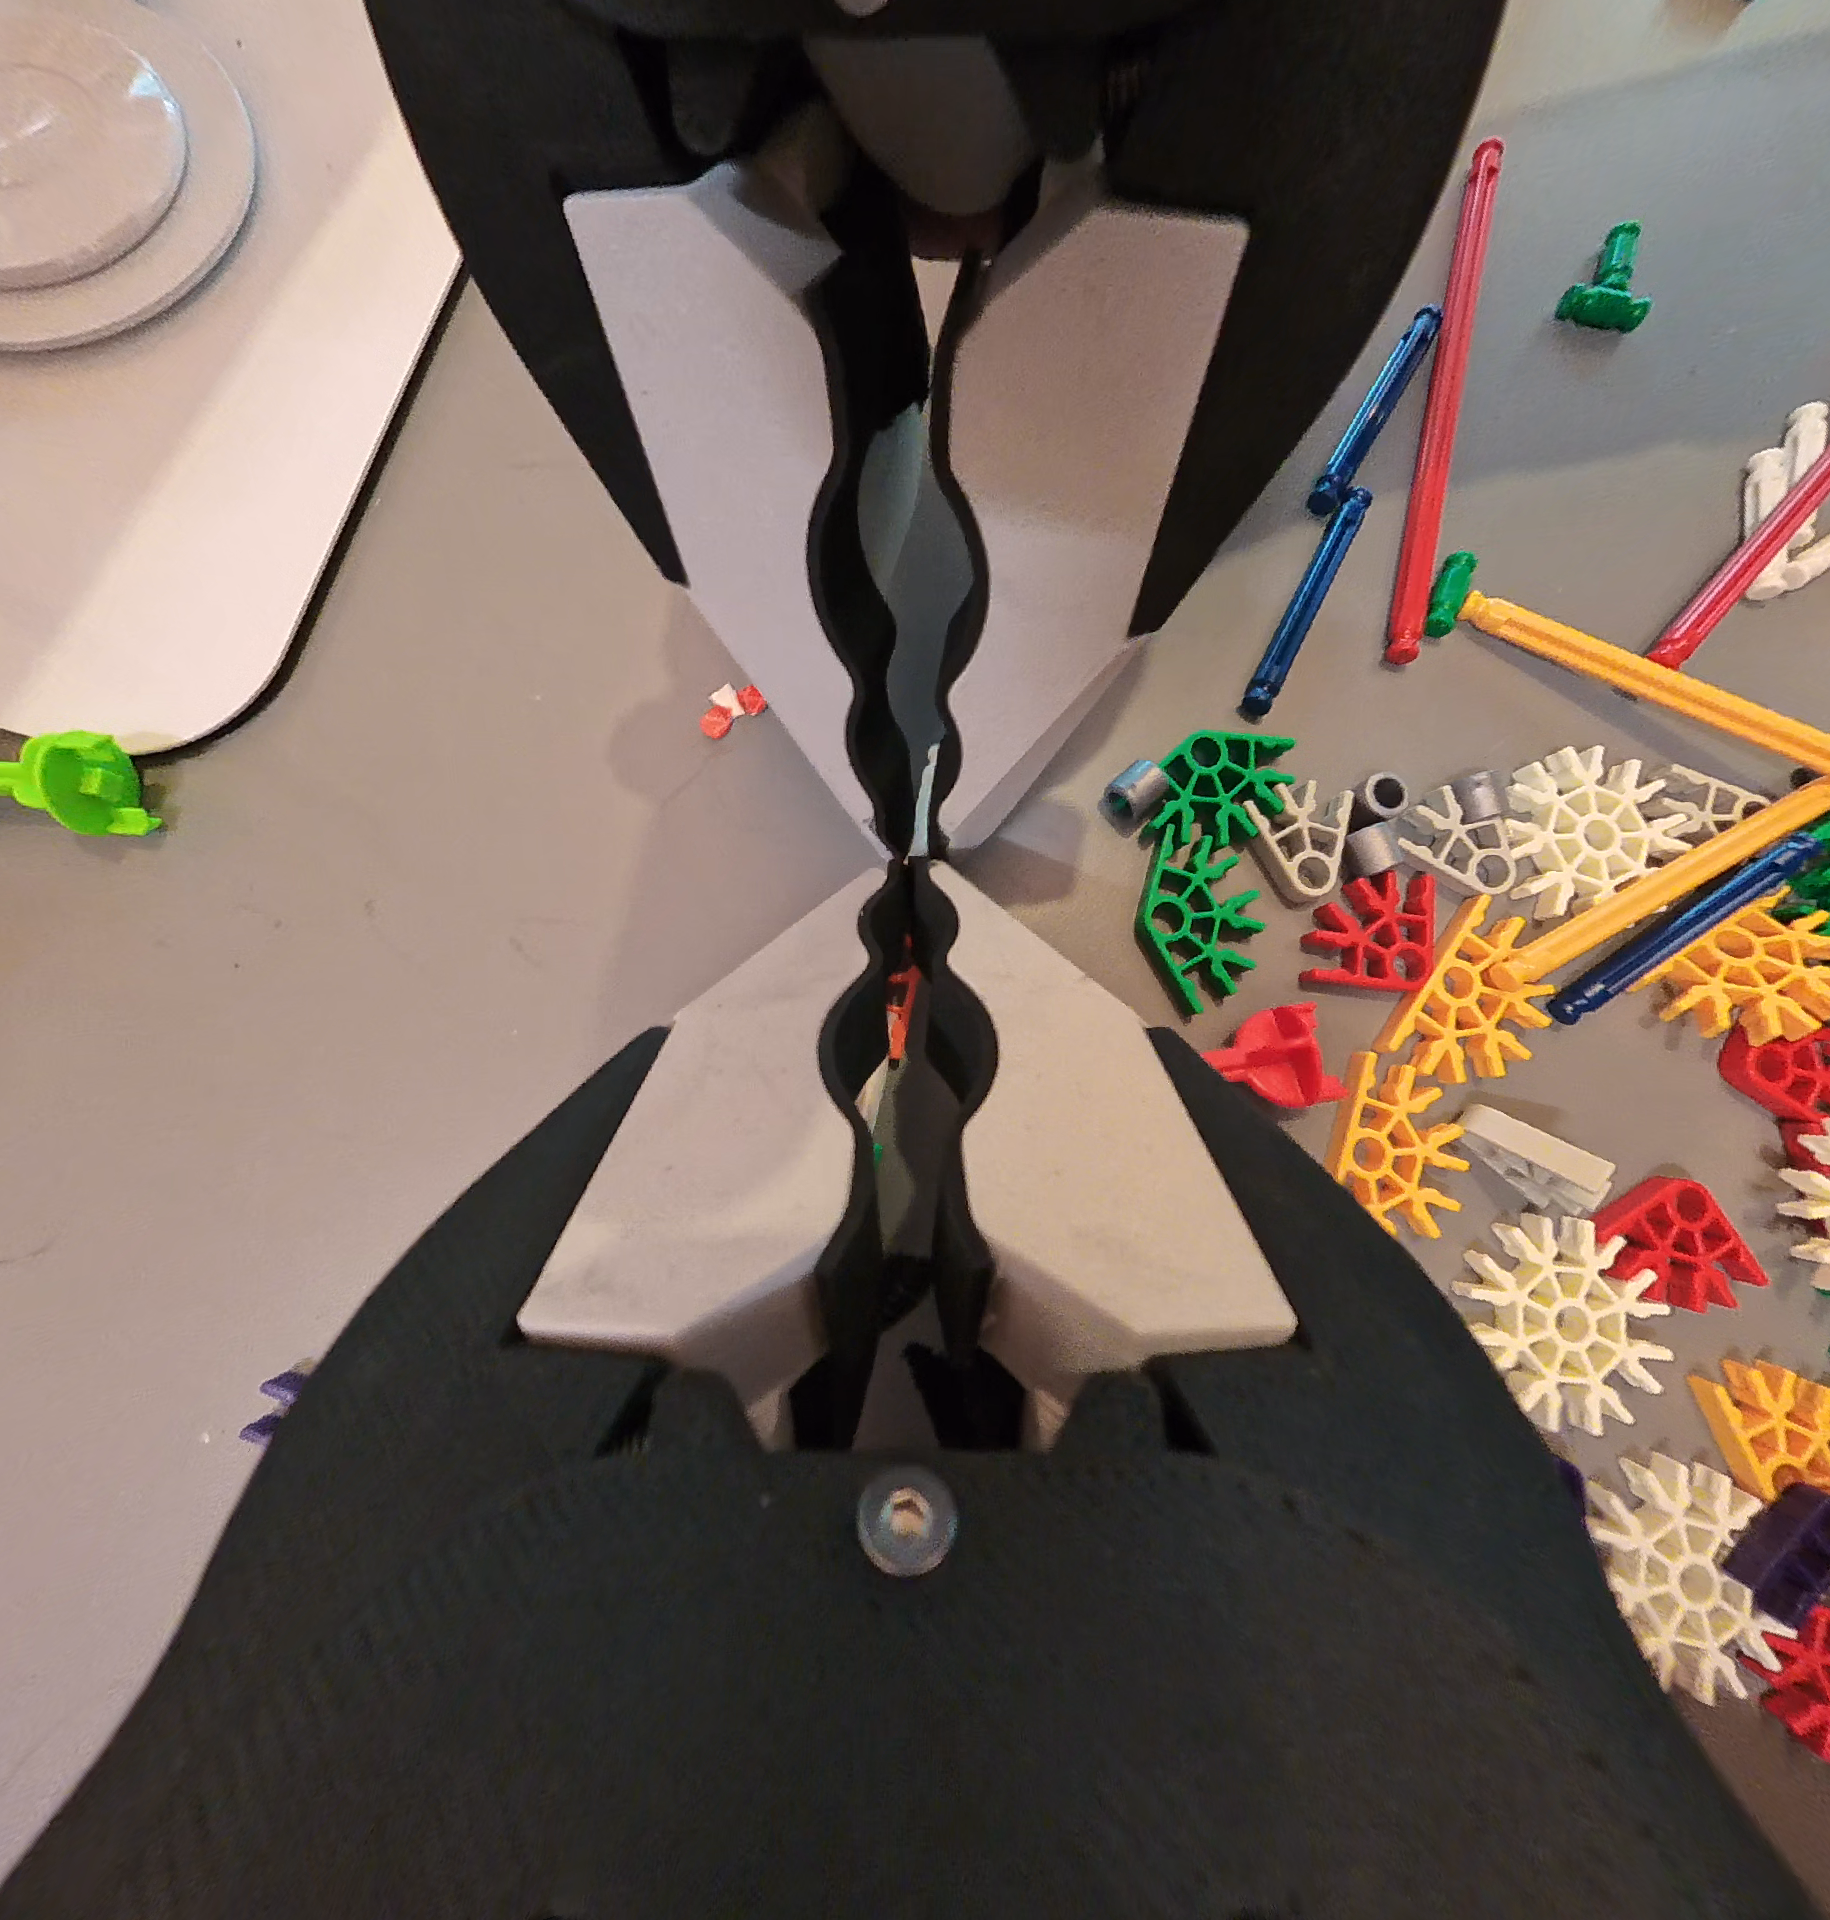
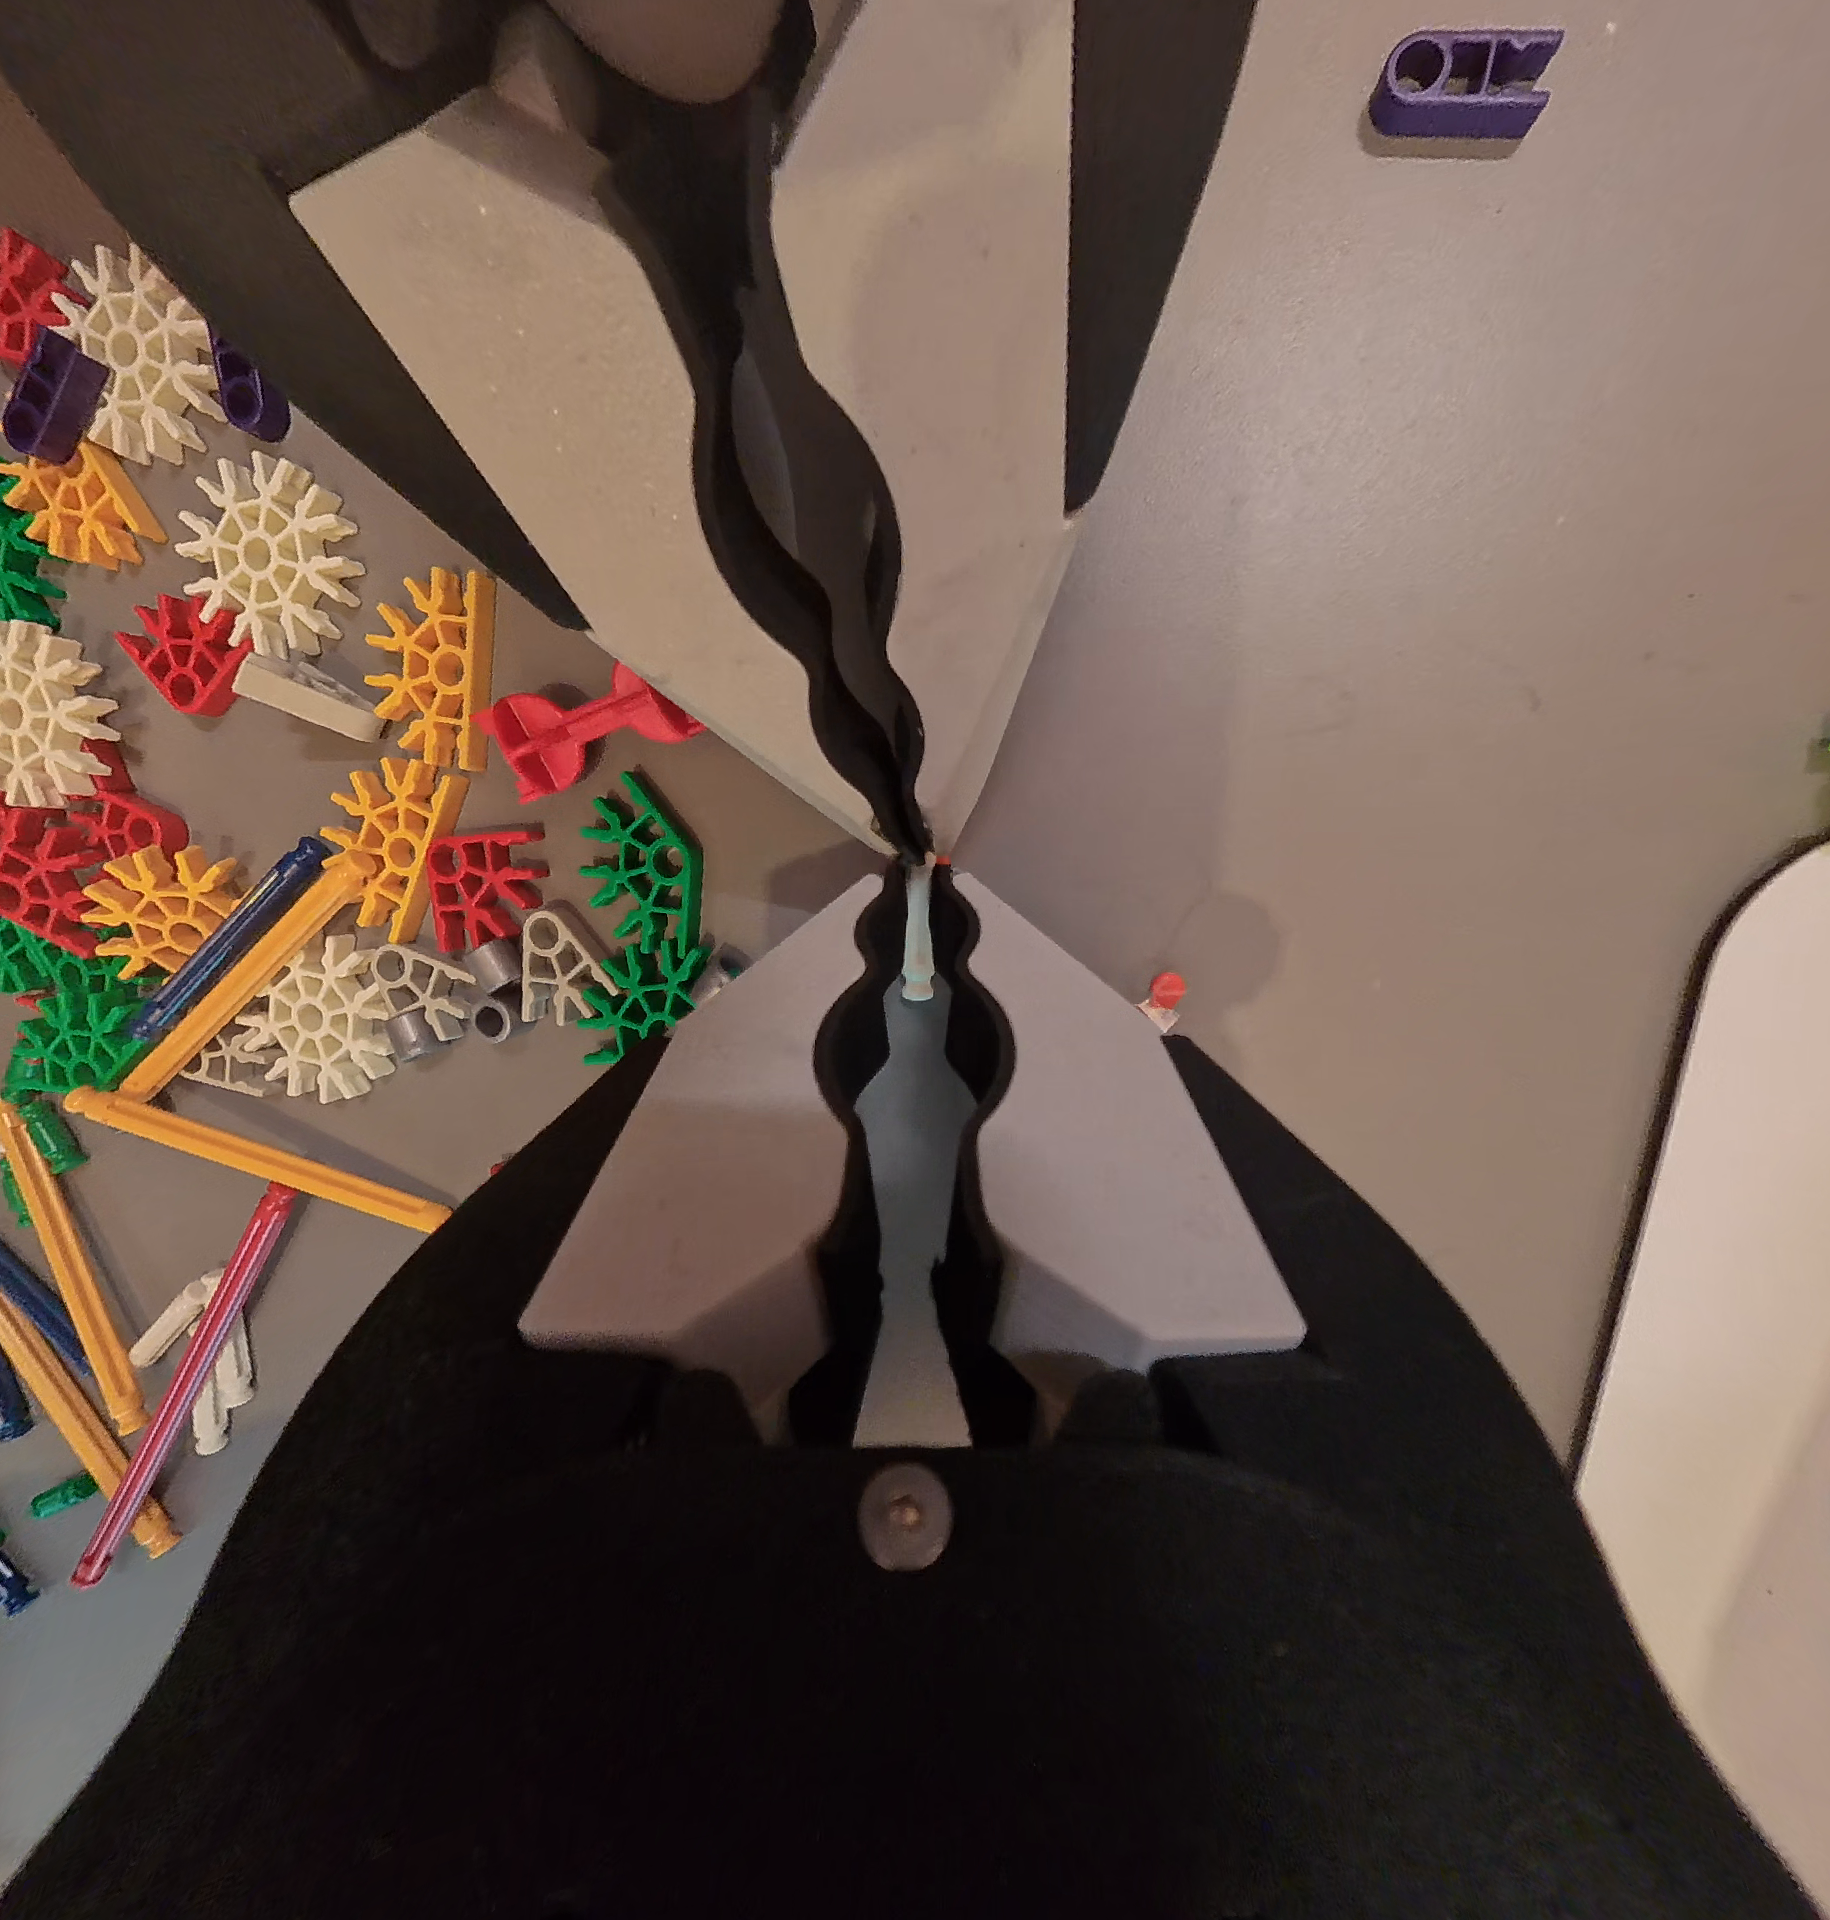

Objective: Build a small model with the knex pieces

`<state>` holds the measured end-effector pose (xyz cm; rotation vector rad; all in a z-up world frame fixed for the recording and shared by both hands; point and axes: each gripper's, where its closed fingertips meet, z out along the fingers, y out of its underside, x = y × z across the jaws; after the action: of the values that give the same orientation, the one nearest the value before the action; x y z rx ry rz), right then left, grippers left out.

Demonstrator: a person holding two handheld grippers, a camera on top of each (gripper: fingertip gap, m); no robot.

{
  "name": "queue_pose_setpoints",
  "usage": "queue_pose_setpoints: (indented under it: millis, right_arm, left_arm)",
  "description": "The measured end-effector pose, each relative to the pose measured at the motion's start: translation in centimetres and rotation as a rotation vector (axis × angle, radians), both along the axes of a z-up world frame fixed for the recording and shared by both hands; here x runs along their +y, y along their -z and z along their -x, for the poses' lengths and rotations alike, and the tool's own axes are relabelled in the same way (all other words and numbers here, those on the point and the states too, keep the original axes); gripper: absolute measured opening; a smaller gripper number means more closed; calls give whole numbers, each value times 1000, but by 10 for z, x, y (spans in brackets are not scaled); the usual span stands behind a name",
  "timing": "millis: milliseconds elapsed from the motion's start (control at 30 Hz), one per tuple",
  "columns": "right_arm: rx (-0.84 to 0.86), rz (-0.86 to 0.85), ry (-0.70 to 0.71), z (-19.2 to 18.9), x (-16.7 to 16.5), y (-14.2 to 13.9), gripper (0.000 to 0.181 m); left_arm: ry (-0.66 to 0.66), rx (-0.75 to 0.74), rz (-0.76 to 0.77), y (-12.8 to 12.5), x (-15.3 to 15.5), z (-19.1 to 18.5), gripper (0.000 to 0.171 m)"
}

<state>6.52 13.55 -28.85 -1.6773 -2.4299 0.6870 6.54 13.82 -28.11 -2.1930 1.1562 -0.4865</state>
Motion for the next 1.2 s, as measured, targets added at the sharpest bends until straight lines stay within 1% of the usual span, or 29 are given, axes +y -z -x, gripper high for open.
queue_pose_setpoints:
  millis: [100, 367, 500, 633, 733, 800, 833, 900, 1067, 1200]
  right_arm:
    - [-30, 13, 1, 0, 0, 0, 3]
    - [-143, 0, -10, 0, 0, 1, 3]
    - [-172, -20, 16, 0, 1, 1, 2]
    - [-196, -23, 9, 0, 1, 1, 2]
    - [-188, -17, 31, 0, 0, 1, 3]
    - [-148, -40, 37, 2, 1, 1, 3]
    - [-140, -50, 45, 2, 2, 1, 3]
    - [-141, -78, 54, 1, 3, 1, 3]
    - [-129, -46, 88, -3, 1, -1, 3]
    - [-97, -26, 114, -4, 3, -11, 9]
  left_arm:
    - [-14, -2, -1, 0, 0, 0, 0]
    - [-91, -85, -16, 0, 0, 0, 0]
    - [-96, -67, -41, 1, -1, 1, 0]
    - [-91, -62, -42, 2, -1, 1, 0]
    - [-94, -60, -31, 1, -2, 3, 0]
    - [-74, -37, -24, 0, -7, 3, 0]
    - [-85, -56, -15, -2, -7, 4, 0]
    - [-104, -42, -27, -1, -6, 11, 0]
    - [-122, -38, -39, 1, -7, 16, 0]
    - [-119, -33, -38, 1, -8, 16, 0]
